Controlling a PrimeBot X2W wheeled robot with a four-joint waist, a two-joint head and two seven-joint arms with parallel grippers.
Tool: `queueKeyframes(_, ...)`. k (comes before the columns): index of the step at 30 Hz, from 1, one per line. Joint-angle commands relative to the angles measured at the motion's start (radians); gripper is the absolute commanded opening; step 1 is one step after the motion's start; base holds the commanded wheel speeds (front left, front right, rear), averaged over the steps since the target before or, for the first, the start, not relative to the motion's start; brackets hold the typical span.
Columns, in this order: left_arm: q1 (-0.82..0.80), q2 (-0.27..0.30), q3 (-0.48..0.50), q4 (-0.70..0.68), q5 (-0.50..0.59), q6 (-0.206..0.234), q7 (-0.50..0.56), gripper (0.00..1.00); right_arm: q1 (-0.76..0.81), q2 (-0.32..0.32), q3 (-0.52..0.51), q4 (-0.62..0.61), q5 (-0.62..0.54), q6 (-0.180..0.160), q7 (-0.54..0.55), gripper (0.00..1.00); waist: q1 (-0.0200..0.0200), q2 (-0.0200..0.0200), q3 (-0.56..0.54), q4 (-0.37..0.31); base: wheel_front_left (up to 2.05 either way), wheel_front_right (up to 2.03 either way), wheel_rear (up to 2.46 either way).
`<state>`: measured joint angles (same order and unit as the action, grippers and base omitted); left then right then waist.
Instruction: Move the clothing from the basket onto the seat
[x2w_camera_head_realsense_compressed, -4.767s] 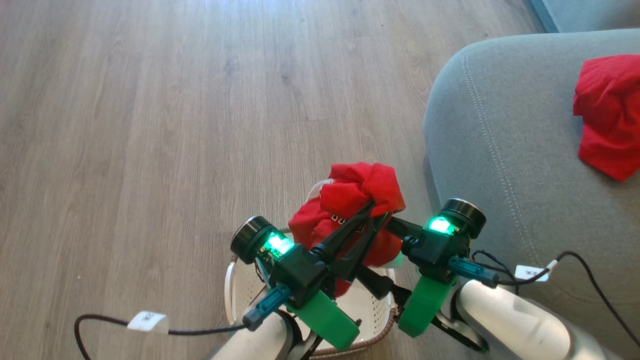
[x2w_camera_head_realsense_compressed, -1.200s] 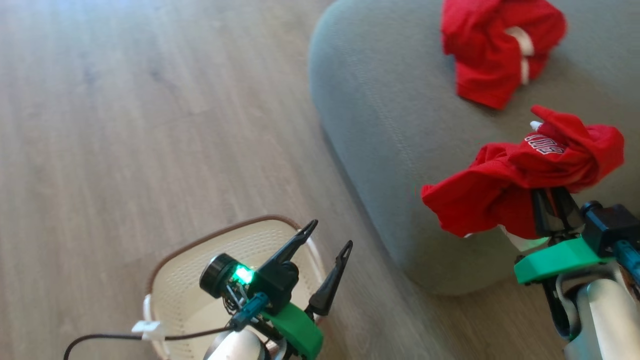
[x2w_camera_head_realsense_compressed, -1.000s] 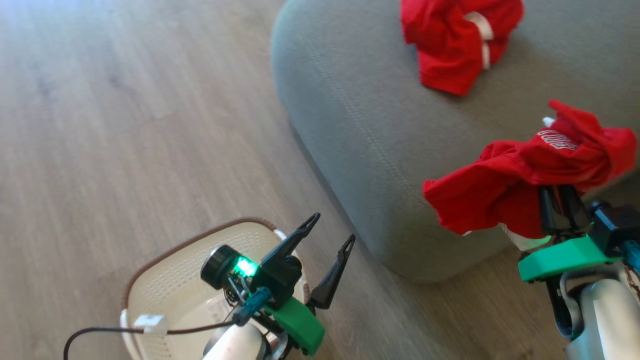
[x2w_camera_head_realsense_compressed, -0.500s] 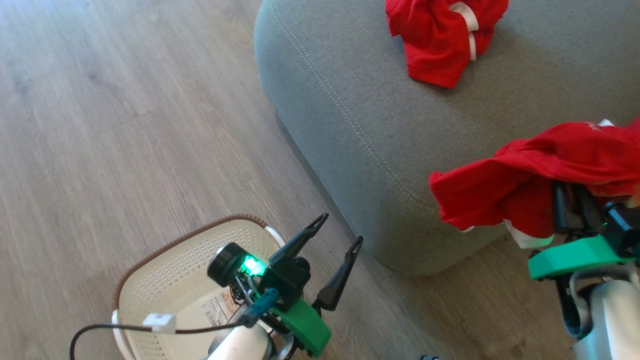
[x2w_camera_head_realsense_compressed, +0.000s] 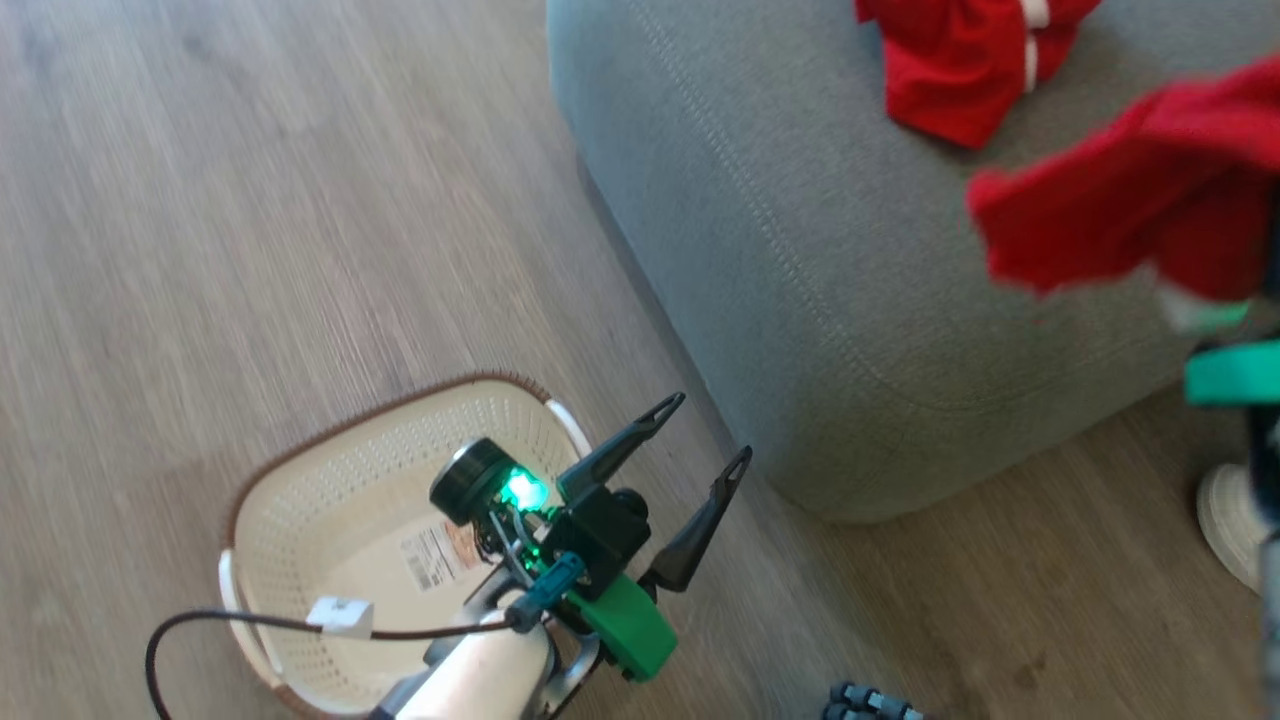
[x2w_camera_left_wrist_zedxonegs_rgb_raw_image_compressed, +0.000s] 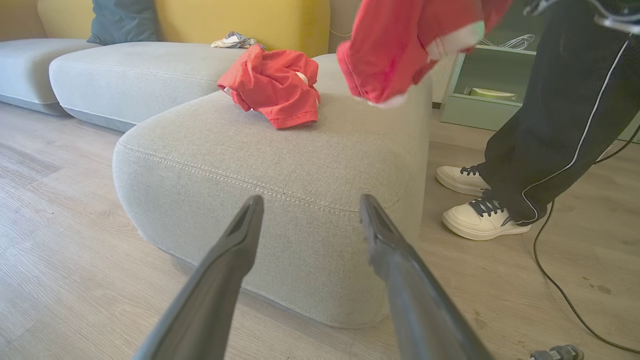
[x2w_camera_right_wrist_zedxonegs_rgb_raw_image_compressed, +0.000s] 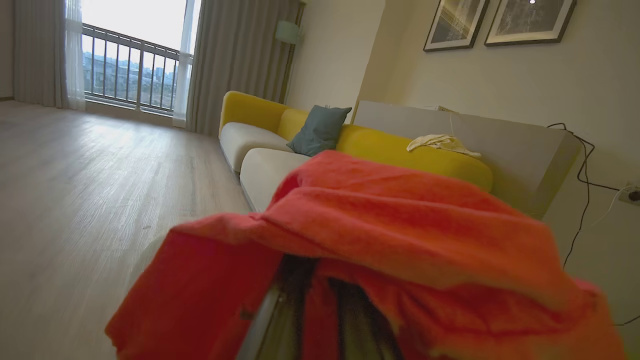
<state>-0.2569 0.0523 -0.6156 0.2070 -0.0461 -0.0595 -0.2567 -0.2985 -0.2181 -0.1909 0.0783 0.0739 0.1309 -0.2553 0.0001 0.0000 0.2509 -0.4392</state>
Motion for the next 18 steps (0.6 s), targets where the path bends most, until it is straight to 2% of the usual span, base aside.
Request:
queueKeyframes(1, -0.045, 0.001, 0.020, -0.029, 0.015, -0.008, -0.005, 1.00, -0.073, -0.050, 0.001, -0.036, 0.019, 0.000, -0.006, 0.00, -0.0001, 0.0000, 0.058, 0.020, 0.00, 0.00, 0.00)
queueKeyframes(7, -0.088, 0.032, -0.006, -0.018, 0.048, -0.028, -0.005, 1.00, -0.264, -0.131, 0.024, 0.006, 0.045, 0.000, -0.006, 0.00, -0.0001, 0.0000, 0.170, 0.028, 0.00, 0.00, 0.00)
queueKeyframes(18, -0.154, 0.072, -0.038, -0.014, 0.068, -0.036, -0.005, 1.00, -0.592, -0.227, 0.017, 0.239, 0.092, 0.000, -0.006, 0.00, -0.0001, 0.0000, 0.329, 0.065, 0.00, 0.00, 0.00)
